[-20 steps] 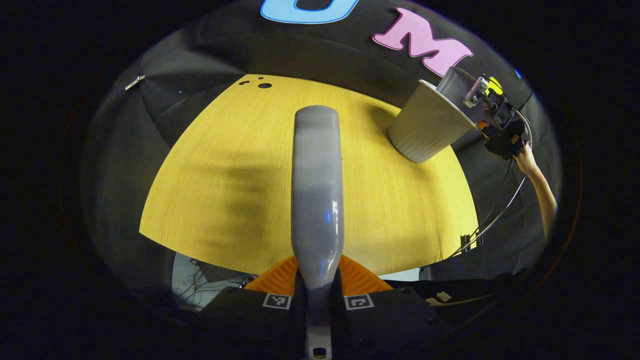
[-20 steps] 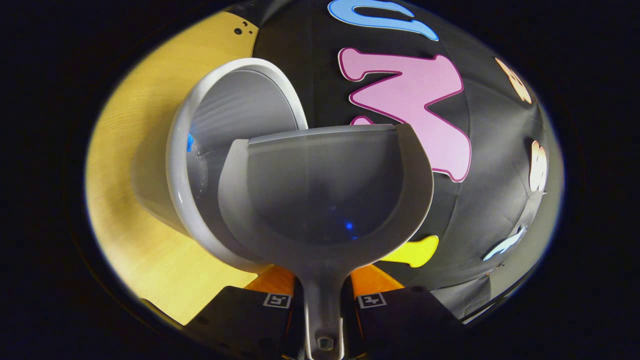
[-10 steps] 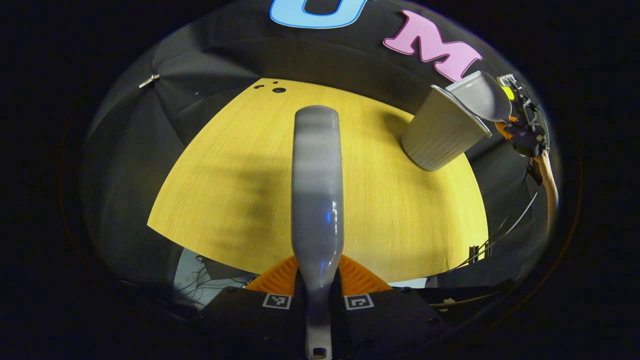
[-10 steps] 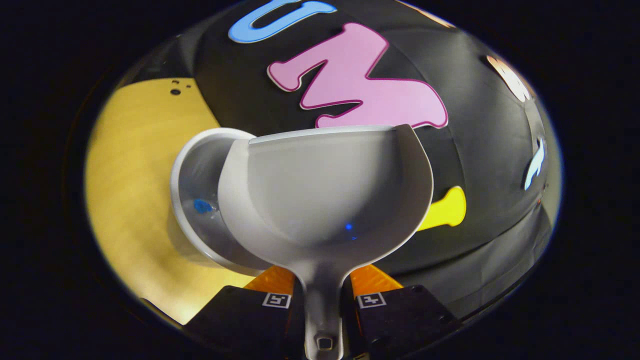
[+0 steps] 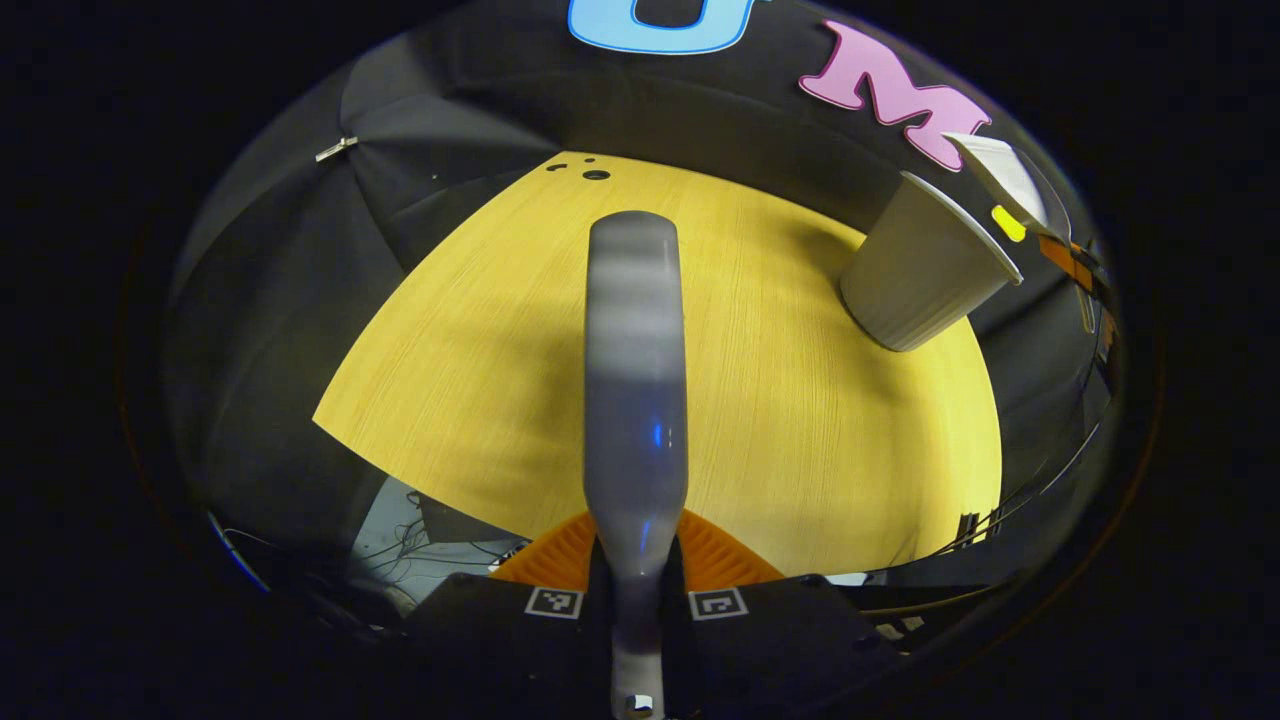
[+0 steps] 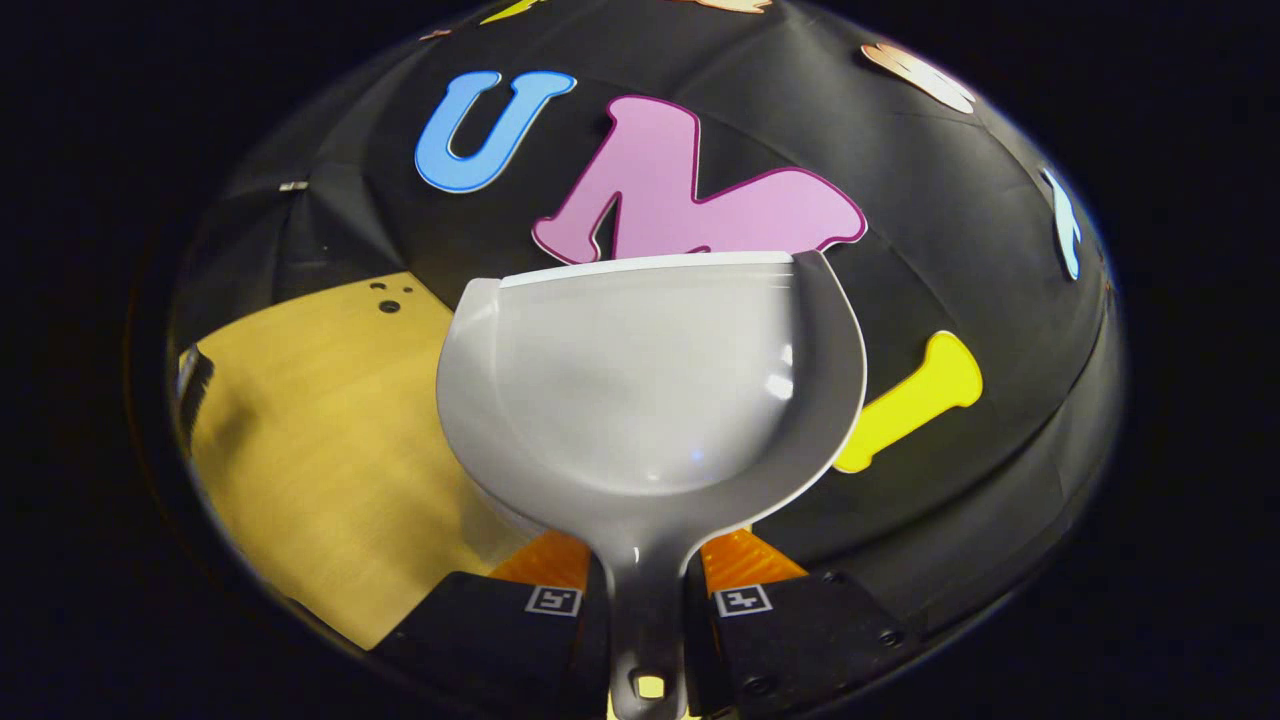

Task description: Pick up the small broom and dustpan from the desktop, sweep the trash into the dustpan with the broom, and then empty the trash into the garbage bin.

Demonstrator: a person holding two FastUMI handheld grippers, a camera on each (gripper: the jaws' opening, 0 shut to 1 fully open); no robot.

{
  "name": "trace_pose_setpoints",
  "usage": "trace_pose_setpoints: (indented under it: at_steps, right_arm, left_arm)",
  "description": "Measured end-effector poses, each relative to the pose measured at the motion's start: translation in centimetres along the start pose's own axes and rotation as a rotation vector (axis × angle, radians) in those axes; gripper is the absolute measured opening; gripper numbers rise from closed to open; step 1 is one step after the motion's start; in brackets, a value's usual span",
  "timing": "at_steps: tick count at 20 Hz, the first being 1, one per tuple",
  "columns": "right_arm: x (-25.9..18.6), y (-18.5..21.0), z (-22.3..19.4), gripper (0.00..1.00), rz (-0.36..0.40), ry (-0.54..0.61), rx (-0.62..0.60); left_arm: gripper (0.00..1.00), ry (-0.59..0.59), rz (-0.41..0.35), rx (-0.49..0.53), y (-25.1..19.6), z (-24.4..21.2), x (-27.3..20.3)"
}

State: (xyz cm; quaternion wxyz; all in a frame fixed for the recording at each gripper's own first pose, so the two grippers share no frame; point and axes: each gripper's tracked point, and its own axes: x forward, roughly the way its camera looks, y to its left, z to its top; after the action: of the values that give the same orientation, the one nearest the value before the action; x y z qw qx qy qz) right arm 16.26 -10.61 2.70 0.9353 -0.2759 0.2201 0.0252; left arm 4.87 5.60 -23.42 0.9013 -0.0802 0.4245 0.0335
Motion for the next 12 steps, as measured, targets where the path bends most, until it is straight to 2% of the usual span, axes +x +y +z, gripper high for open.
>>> trace_pose_setpoints:
  at_steps: [5, 6, 8, 12]
  right_arm:
    - [-4.2, 7.2, 0.9, 0.33, 0.121, 0.039, 0.107]
    - [-5.0, 9.1, 1.0, 0.33, 0.148, 0.053, 0.134]
    - [-6.4, 12.5, 0.9, 0.33, 0.187, 0.081, 0.173]
    - [-7.9, 19.7, -2.0, 0.33, 0.234, 0.205, 0.274]
  left_arm:
    - [0.24, 0.011, -0.017, 0.082, 1.7, 1.1, 2.2]
    - [0.21, 0.014, -0.029, 0.094, 2.1, 1.4, 2.6]
    - [0.24, 0.021, -0.047, 0.121, 3.3, 1.8, 3.4]
    - [0.21, 0.029, -0.068, 0.198, 5.9, 3.3, 5.2]
